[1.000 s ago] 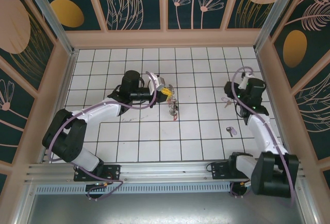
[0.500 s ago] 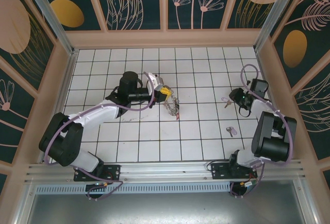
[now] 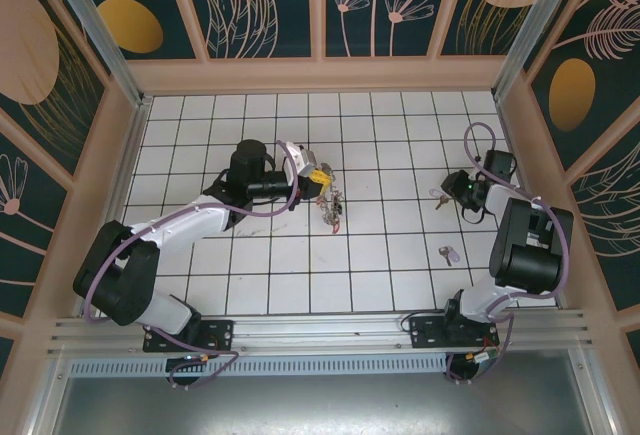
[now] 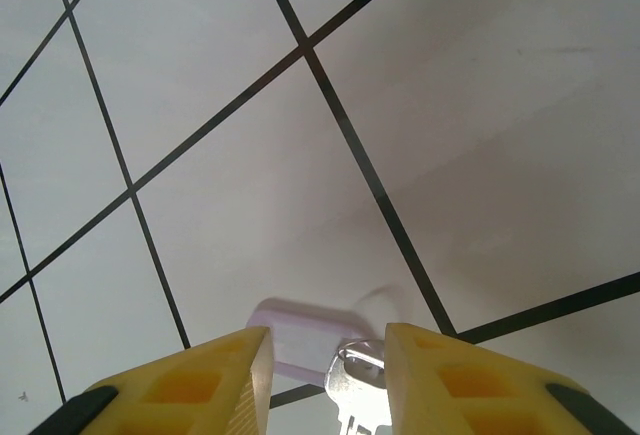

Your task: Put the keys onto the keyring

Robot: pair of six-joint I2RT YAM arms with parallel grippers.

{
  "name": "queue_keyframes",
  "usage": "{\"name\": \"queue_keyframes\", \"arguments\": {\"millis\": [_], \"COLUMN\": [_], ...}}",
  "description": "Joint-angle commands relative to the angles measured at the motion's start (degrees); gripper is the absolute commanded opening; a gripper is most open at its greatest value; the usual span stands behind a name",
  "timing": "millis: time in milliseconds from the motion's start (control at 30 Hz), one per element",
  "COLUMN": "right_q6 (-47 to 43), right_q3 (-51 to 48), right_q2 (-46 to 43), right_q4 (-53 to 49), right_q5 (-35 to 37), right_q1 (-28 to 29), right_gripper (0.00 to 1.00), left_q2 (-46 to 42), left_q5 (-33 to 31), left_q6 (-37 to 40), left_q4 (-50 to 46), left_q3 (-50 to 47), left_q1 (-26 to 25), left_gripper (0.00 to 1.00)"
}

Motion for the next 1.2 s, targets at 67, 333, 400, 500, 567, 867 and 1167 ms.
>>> {"name": "queue_keyframes", "arguments": {"millis": [67, 333, 400, 500, 567, 867, 1167], "right_q6": [-1.78, -2.14, -2.31, -2.34, -2.41, -2.93, -4.17], "right_q3": [-0.11, 0.83, 1.65, 1.96, 1.81, 0.50, 1.32], "right_q2": [0.42, 1.80, 3.01, 4.30, 4.16, 1.38, 2.20], "right_q4": [-1.79, -0.95, -1.11, -0.86, -0.79, -2.01, -3.43], "right_q5": [-0.80, 0.60, 0.56, -0.22, -0.79, -0.81, 1.50], "right_q1": [0.11, 0.16, 0.17, 0.28, 0.57, 2.02, 3.40], "right_gripper": [0.35, 0.35, 0.36, 0.35, 0.35, 0.30, 0.27], "left_q2": [-0.54, -0.43, -0.42, -0.45, -0.53, -0.25, 0.39], "left_q5": [1.35, 1.56, 1.56, 1.54, 1.52, 1.47, 1.86], "left_q6": [-0.70, -0.74, -0.75, -0.80, -0.65, -0.46, -0.50], "left_q4": [2.61, 2.75, 2.69, 2.60, 2.29, 2.02, 1.56], "left_q3": [1.30, 1.63, 1.63, 1.66, 1.57, 1.36, 2.17], "left_q1": [-0.35, -0.44, -0.43, -0.39, -0.43, -0.42, -0.37], "left_gripper": [0.00, 0.00, 0.00, 0.00, 0.00, 0.00, 0.00]}}
